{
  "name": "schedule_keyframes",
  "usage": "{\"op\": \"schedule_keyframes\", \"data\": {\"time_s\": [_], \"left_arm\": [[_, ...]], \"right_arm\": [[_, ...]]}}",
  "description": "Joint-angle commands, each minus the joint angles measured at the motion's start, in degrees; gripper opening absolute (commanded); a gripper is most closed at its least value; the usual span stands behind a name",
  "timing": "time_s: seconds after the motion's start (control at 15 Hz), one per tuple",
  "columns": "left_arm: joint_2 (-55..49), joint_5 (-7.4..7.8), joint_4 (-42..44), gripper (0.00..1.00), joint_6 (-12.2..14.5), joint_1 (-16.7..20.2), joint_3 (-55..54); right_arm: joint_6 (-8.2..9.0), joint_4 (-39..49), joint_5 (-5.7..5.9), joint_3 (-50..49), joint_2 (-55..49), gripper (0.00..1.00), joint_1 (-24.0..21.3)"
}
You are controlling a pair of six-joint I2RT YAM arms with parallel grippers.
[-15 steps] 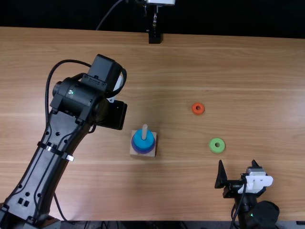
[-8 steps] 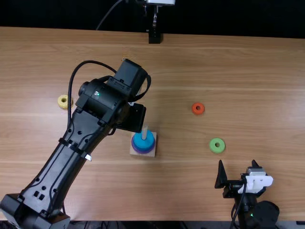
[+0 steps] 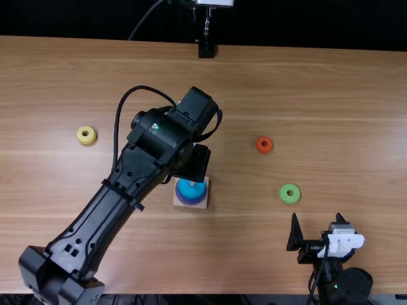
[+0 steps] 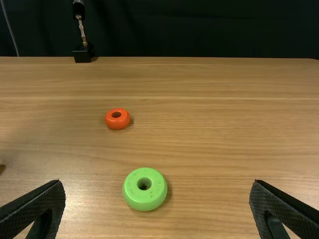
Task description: Build the Hanoi tower: stack the rings onto the peg from bottom to top in this color order: purple, dark blue, light blue, dark green, light green, yellow, orange.
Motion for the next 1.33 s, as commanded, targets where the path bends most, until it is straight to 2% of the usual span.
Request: {"op": "schedule_keyframes", "data": {"time_s": [0.0, 0.6, 0.87, 1.0, 1.13, 1.2, 1.27], "left_arm": [[1.57, 0.35, -0.02, 0.0, -1.2, -0.44, 2.39], [3.85, 0.35, -0.02, 0.0, -1.41, -2.72, 4.94], [3.94, 0.14, -0.34, 0.0, -1.41, -2.63, 4.76], [3.85, 0.24, -0.97, 0.14, -1.31, -2.46, 4.5], [3.85, 0.24, -0.97, 0.18, -1.31, -2.37, 4.41], [3.94, 0.24, -0.97, 0.24, -1.31, -2.37, 4.41], [3.94, 0.24, -0.97, 0.37, -1.2, -2.37, 4.41]], "right_arm": [[-0.06, -2.43, -0.35, -3.89, -1.43, 1.0, -0.84], [-0.16, -2.43, -0.35, -3.89, -1.43, 1.0, -0.84], [-0.16, -2.43, -0.25, -3.89, -1.43, 1.0, -0.84], [-0.16, -2.43, -0.25, -3.98, -1.43, 1.0, -0.84], [-0.16, -2.43, -0.25, -3.98, -1.43, 1.0, -0.84], [-0.16, -2.43, -0.25, -3.89, -1.43, 1.0, -0.84], [-0.16, -2.43, -0.25, -3.89, -1.43, 1.0, -0.84]]}}
